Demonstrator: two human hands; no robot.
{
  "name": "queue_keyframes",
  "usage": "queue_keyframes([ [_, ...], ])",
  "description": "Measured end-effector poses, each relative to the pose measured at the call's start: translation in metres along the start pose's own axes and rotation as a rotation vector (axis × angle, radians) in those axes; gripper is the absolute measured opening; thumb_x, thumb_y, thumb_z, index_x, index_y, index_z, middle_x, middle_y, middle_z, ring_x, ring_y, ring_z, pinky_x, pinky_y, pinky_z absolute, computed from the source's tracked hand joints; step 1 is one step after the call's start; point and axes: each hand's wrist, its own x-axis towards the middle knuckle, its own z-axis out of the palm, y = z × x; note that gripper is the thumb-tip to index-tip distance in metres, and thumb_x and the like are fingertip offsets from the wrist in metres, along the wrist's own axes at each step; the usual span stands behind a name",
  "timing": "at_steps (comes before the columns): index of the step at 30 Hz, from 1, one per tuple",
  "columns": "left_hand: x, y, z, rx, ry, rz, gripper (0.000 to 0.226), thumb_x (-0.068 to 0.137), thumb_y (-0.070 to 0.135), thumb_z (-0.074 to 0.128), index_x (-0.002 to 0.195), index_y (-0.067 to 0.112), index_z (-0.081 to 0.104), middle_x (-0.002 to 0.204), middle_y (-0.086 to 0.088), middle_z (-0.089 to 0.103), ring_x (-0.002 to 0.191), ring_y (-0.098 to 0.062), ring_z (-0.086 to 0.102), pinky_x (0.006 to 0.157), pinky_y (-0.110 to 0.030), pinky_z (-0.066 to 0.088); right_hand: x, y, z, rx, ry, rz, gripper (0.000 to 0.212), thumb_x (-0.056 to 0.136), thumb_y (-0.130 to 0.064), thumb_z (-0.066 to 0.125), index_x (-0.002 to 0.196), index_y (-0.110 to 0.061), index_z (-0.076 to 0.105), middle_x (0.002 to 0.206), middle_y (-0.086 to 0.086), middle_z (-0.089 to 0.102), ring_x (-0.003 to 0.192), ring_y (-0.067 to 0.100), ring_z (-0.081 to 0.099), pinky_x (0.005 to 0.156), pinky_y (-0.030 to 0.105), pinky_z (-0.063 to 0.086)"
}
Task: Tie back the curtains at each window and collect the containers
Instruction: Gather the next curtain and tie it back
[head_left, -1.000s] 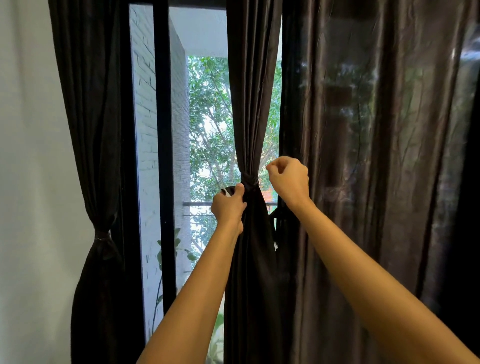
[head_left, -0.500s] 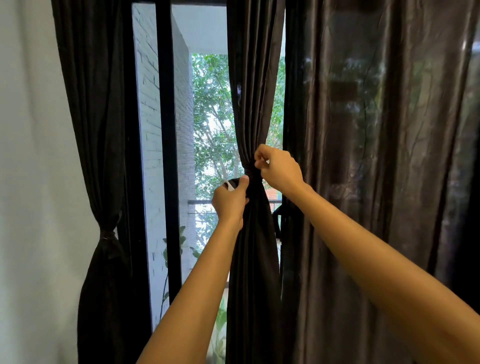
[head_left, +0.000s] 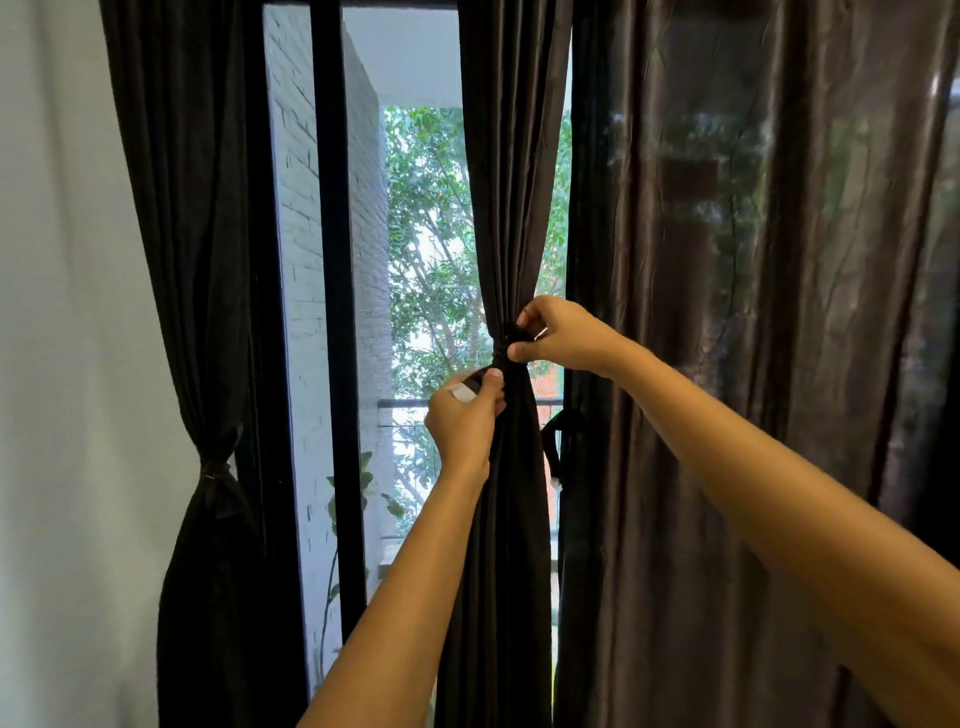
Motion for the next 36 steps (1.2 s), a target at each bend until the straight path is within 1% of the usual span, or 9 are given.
queue_keyframes([
  [3, -0.002, 0.004, -0.001, 0.289, -0.027, 0.159, 0.018, 0.087, 0.031, 0.062, 0.082, 0.014, 0.061, 0.073, -0.002, 0.064, 0.066, -0.015, 0.062, 0.061, -0.028, 0.054, 0.002, -0.003, -0.002, -0.098, -0.031, -0.016, 0.031, 0.081, -0.021, 0.074, 0.100, -0.004, 0.057, 0.087, 0.003, 0.053, 0.082, 0.019, 0.049, 0.065, 0.026, 0.036],
  [5, -0.006, 0.009, -0.002, 0.526, -0.016, 0.290, 0.019, 0.089, 0.031, 0.058, 0.085, 0.013, 0.056, 0.070, 0.003, 0.055, 0.062, -0.014, 0.052, 0.049, -0.027, 0.040, 0.003, -0.007, -0.002, -0.210, -0.043, -0.050, 0.026, 0.083, -0.021, 0.071, 0.088, 0.001, 0.058, 0.076, 0.005, 0.050, 0.075, 0.021, 0.047, 0.060, 0.028, 0.031],
  [9, -0.003, 0.018, -0.010, 0.740, -0.060, 0.357, 0.014, 0.087, 0.030, 0.056, 0.084, 0.017, 0.058, 0.075, 0.004, 0.058, 0.067, -0.019, 0.053, 0.049, -0.026, 0.031, 0.005, -0.016, -0.008, -0.428, 0.024, -0.060, 0.037, 0.075, -0.028, 0.079, 0.066, -0.011, 0.046, 0.068, 0.003, 0.045, 0.069, 0.023, 0.045, 0.060, 0.030, 0.033],
  [13, 0.006, 0.031, -0.010, 0.894, -0.218, 0.401, 0.021, 0.090, 0.025, 0.049, 0.076, 0.009, 0.047, 0.065, -0.004, 0.048, 0.060, -0.024, 0.046, 0.045, -0.028, 0.024, 0.006, -0.020, -0.012, -0.519, 0.160, -0.073, 0.031, 0.073, -0.030, 0.079, 0.079, -0.010, 0.056, 0.086, 0.005, 0.050, 0.073, 0.025, 0.048, 0.062, 0.032, 0.036],
  [16, 0.002, 0.032, -0.009, 1.006, -0.218, 0.495, 0.019, 0.095, 0.021, 0.038, 0.080, 0.009, 0.040, 0.061, -0.003, 0.039, 0.055, -0.022, 0.037, 0.045, -0.031, 0.018, 0.010, -0.021, -0.014, -0.517, 0.193, -0.126, 0.025, 0.080, -0.027, 0.072, 0.095, -0.008, 0.067, 0.094, 0.010, 0.061, 0.084, 0.030, 0.057, 0.063, 0.034, 0.042],
  [23, -0.007, -0.003, -0.009, 0.959, -0.104, 0.677, 0.018, 0.095, 0.019, 0.038, 0.079, 0.011, 0.037, 0.052, -0.004, 0.037, 0.049, -0.029, 0.040, 0.044, -0.030, 0.020, 0.024, -0.026, -0.022, -0.508, 0.206, -0.069, 0.020, 0.082, -0.020, 0.066, 0.095, -0.005, 0.069, 0.089, 0.017, 0.067, 0.083, 0.037, 0.062, 0.068, 0.038, 0.053],
  [28, -0.015, -0.031, -0.015, 0.925, -0.105, 0.691, 0.032, 0.093, 0.033, 0.024, 0.075, 0.012, 0.040, 0.049, -0.002, 0.037, 0.044, -0.027, 0.042, 0.045, -0.028, 0.025, 0.022, -0.020, -0.012, -0.480, 0.226, 0.020, 0.021, 0.081, -0.011, 0.061, 0.066, -0.006, 0.048, 0.074, 0.014, 0.050, 0.072, 0.035, 0.050, 0.062, 0.035, 0.042],
  [31, -0.020, -0.044, -0.016, 0.908, -0.062, 0.703, 0.034, 0.090, 0.036, 0.019, 0.072, 0.014, 0.038, 0.046, 0.005, 0.024, 0.040, -0.025, 0.034, 0.039, -0.026, 0.011, 0.022, -0.017, -0.004, -0.467, 0.217, 0.042, 0.028, 0.082, -0.006, 0.057, 0.061, -0.006, 0.038, 0.064, 0.009, 0.041, 0.067, 0.032, 0.042, 0.060, 0.035, 0.036],
  [36, -0.019, -0.045, -0.008, 1.017, -0.073, 0.643, 0.023, 0.097, 0.022, 0.037, 0.076, 0.014, 0.037, 0.048, 0.006, 0.025, 0.044, -0.024, 0.037, 0.040, -0.026, 0.014, 0.026, -0.009, -0.002, -0.477, 0.239, 0.053, 0.009, 0.085, -0.005, 0.057, 0.080, -0.002, 0.051, 0.086, 0.021, 0.054, 0.086, 0.040, 0.058, 0.062, 0.036, 0.037],
])
